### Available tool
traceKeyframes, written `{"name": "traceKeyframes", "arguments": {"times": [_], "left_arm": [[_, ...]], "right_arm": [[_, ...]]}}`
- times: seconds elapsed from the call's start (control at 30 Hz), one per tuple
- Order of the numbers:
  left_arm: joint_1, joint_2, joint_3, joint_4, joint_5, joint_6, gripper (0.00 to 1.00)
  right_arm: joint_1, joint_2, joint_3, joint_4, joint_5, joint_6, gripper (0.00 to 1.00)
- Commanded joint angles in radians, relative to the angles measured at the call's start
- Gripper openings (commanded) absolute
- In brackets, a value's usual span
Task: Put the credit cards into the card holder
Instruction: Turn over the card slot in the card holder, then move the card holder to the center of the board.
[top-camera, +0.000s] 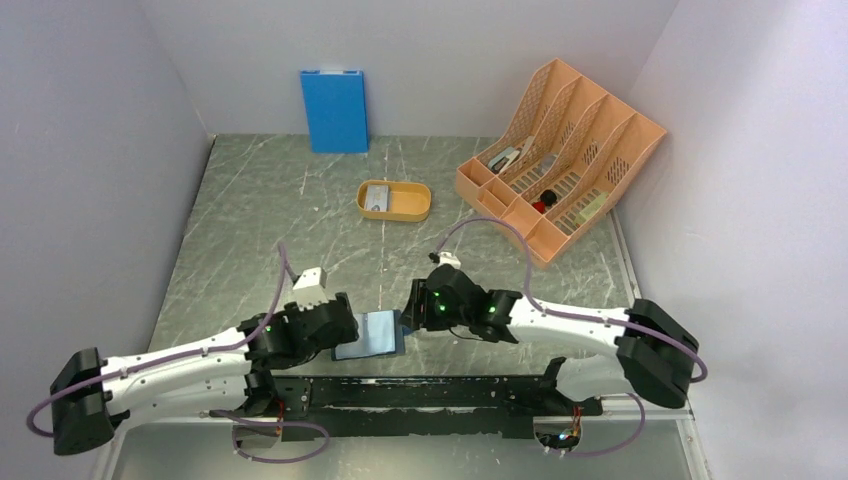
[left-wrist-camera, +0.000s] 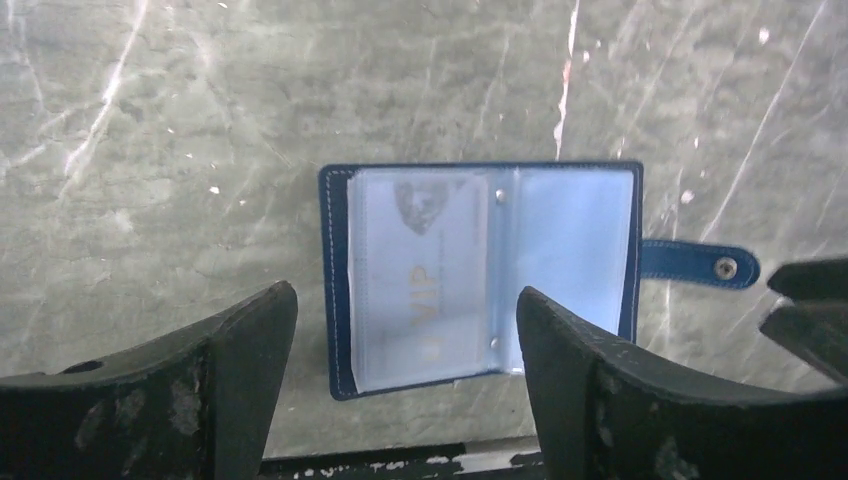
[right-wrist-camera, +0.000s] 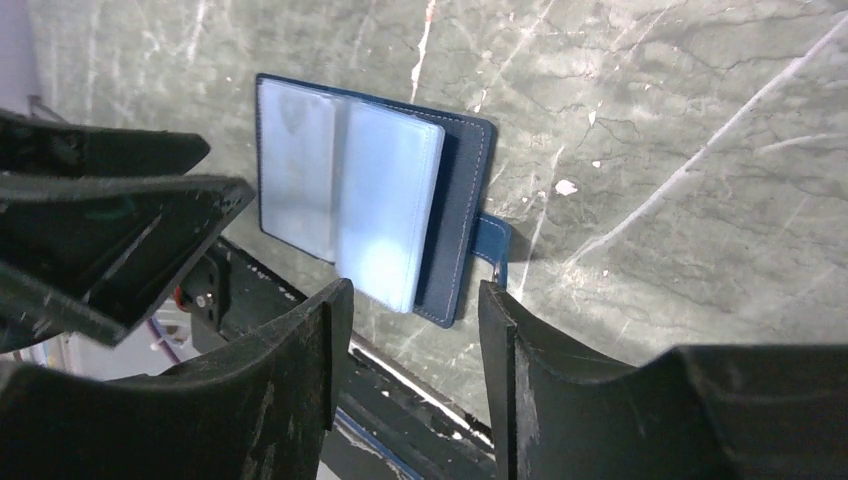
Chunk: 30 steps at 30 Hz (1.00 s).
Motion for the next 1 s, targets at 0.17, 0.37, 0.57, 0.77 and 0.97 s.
{"name": "traceKeyframes", "arguments": {"times": [0.17, 0.37, 0.57, 0.77, 0.97], "left_arm": [[0.169, -0.049, -0.139, 0.171, 0.234, 0.056, 0.88], [0.171, -0.01, -0.157, 0.27, 0.297, 0.084, 0.88], [0.171, 0.041, -0.152, 0.374, 0.35, 0.087, 0.86], [0.172, 0.109, -0.108, 0.418, 0.357, 0.103, 0.85], [0.171, -0.046, 0.002, 0.162, 0.169, 0.116, 0.93]], "right_arm": [[-0.011, -0.184, -0.084, 0.048, 0.085, 0.006, 0.55], [-0.022, -0.257, -0.054, 0.019, 0.148, 0.001, 0.56], [-0.083, -0.258, -0.033, 0.008, 0.11, -0.002, 0.57], [-0.164, -0.228, -0.024, 0.027, 0.041, -0.026, 0.57], [-0.284, -0.084, 0.144, 0.0, 0.033, -0.134, 0.58]]}}
